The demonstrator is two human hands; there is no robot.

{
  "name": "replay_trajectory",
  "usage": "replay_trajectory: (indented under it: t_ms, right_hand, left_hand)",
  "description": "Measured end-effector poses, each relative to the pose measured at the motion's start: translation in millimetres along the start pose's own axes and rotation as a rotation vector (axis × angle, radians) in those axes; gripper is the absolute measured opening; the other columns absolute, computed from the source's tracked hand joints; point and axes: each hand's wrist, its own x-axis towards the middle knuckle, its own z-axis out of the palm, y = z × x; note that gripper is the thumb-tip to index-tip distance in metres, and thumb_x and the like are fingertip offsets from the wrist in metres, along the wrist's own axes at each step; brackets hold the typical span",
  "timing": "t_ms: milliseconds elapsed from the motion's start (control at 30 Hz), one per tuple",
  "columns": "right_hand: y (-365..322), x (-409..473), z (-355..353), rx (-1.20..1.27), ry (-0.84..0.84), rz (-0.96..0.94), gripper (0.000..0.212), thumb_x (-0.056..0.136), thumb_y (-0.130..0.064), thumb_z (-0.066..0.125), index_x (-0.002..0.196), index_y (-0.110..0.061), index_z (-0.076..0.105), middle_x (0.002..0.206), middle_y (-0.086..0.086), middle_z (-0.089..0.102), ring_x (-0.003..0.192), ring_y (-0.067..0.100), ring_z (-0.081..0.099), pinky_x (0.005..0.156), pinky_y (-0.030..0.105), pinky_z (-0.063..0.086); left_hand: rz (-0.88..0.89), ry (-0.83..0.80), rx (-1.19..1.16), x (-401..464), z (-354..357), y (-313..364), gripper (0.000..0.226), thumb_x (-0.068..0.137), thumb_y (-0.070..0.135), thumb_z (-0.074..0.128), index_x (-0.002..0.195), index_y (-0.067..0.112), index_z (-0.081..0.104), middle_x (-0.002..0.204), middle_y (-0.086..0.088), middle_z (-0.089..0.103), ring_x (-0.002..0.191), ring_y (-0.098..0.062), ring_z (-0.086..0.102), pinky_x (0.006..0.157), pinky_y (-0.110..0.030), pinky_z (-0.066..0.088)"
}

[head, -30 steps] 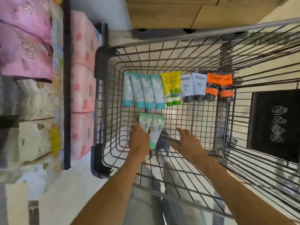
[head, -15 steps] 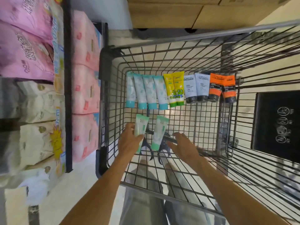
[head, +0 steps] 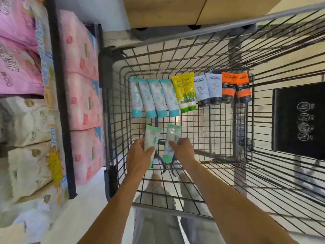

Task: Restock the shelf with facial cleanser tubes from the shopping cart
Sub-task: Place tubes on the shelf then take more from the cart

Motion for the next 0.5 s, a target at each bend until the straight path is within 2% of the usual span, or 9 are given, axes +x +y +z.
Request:
replay_trajectory:
  t_ms: [100,200,300,367,467,500]
  right_hand:
    - [2,-1,-4,0.071,-0.007,0.045,0.024,0.095,-0.019,0.071,0.087,-0.016,0.049,0.089,0.001,0.059,0.074,0.017,0.062,0.058,0.028,0.053]
    - [6,-6,-16,0.067,-0.003,0.027,0.019,0.095,-0.015,0.070,0.097,-0.011,0.051,0.089,0.002,0.059,0.071,0.009,0.056,0.051,0.019,0.046]
    - [10,-14,-32,0.051,-0.006,0.019,0.024,0.093,-0.020,0.073,0.103,-0.008,0.055,0.095,0.008,0.067,0.075,0.017,0.063,0.061,0.030,0.056]
    - [10,-27,-47,0.049,-0.006,-0.003,0.024,0.091,-0.022,0.074,0.102,-0.009,0.057,0.097,0.008,0.069,0.078,0.019,0.065,0.064,0.032,0.057]
    - [3,-55,-77,0.113,0.000,-0.038,0.022,0.094,-0.020,0.072,0.103,-0.014,0.054,0.094,-0.005,0.063,0.088,0.017,0.065,0.062,0.024,0.053]
    - [0,-65,-86,0.139,0.003,-0.056,0.022,0.094,-0.019,0.072,0.107,-0.014,0.054,0.093,-0.008,0.062,0.089,0.017,0.066,0.066,0.027,0.056]
  left_hand:
    - [-0.003,-0.006,0.018,0,1,2,0.040,0.095,0.021,0.071,0.130,0.011,0.057,0.130,-0.007,0.065,0.092,-0.016,0.059,0.059,-0.022,0.043]
    - [-0.026,-0.021,-0.018,-6,-1,5,0.038,0.095,0.019,0.071,0.129,0.011,0.056,0.121,-0.001,0.063,0.089,-0.015,0.058,0.054,-0.017,0.040]
    - [-0.039,-0.033,-0.090,-15,-8,13,0.031,0.094,0.016,0.072,0.122,0.014,0.057,0.111,0.003,0.059,0.086,-0.014,0.059,0.057,-0.019,0.044]
    - [-0.042,-0.045,-0.142,-23,-13,20,0.028,0.093,0.014,0.073,0.114,0.019,0.056,0.110,0.002,0.060,0.088,-0.016,0.061,0.063,-0.025,0.049]
    - [-0.050,-0.054,-0.208,-39,-23,34,0.029,0.092,0.013,0.074,0.113,0.021,0.056,0.111,0.002,0.062,0.089,-0.015,0.062,0.066,-0.026,0.050]
    - [-0.050,-0.051,-0.229,-46,-28,40,0.030,0.091,0.013,0.075,0.115,0.019,0.057,0.112,0.002,0.063,0.089,-0.014,0.061,0.064,-0.024,0.048]
